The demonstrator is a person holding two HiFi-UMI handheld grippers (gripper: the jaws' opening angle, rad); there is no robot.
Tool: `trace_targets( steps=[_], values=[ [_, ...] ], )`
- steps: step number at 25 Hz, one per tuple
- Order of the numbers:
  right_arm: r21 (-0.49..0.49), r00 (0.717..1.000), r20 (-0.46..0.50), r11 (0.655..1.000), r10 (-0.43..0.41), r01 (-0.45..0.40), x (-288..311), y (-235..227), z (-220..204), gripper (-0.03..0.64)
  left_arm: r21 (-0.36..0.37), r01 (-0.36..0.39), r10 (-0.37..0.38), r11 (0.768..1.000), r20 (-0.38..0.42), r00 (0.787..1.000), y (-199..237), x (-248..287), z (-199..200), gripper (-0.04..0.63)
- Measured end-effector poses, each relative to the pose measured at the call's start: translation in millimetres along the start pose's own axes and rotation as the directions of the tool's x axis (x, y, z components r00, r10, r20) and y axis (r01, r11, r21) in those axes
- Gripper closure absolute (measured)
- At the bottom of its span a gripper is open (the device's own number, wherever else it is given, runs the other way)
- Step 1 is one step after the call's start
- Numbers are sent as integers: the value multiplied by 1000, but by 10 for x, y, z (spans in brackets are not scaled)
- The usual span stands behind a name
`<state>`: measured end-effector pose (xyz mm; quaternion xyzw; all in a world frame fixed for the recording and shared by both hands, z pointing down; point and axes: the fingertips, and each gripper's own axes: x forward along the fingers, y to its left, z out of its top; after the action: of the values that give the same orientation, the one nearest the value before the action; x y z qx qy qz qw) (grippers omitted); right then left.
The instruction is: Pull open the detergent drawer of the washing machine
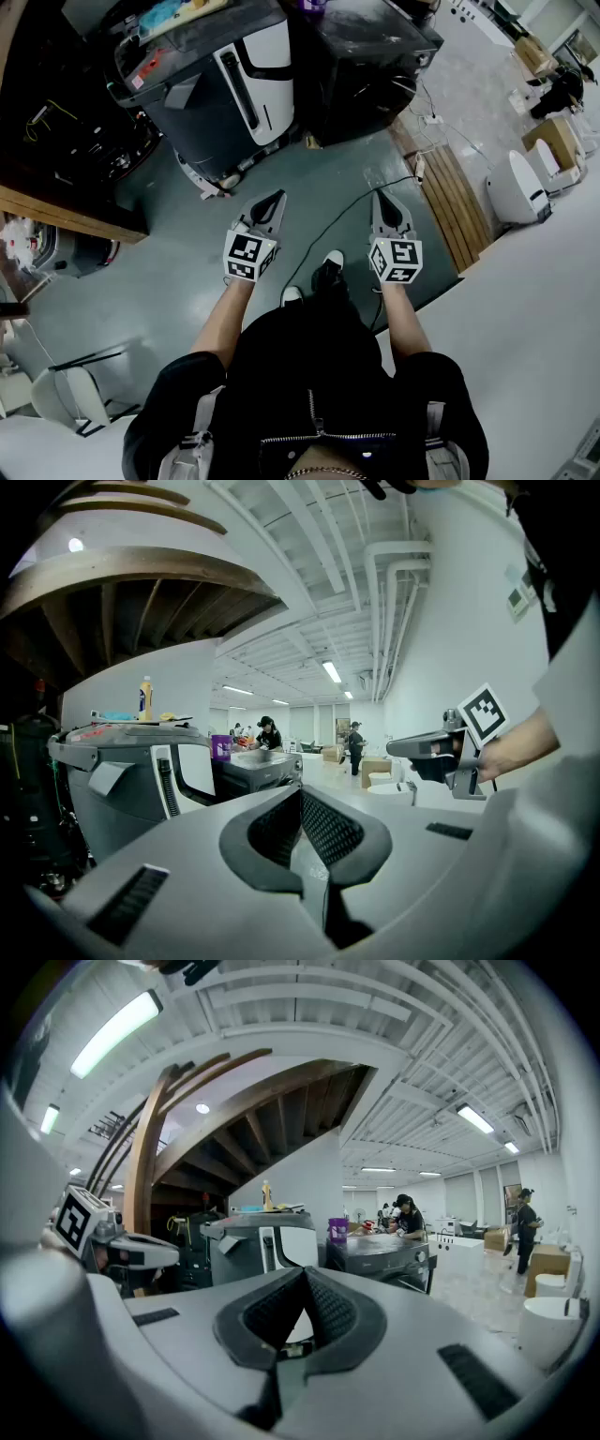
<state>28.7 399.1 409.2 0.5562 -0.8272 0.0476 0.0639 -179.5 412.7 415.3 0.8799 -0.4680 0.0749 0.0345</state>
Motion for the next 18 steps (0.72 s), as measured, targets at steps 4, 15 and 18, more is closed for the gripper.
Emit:
trace_targets(
  steps=[4, 15, 18],
  values=[
    [-31, 1000, 0, 999, 13, -13, 54, 32, 7, 612, -1, 7, -7, 1000, 3, 1000, 36, 50, 11, 575],
    [11, 991, -116, 998, 67, -67, 400, -265, -213, 612, -3, 37, -37, 999, -30, 999, 77, 578, 39, 575],
    [-3, 993, -99, 998, 67, -68, 579, -443, -136, 612, 3, 47, -46, 999, -40, 998, 104, 838, 92, 574]
  ],
)
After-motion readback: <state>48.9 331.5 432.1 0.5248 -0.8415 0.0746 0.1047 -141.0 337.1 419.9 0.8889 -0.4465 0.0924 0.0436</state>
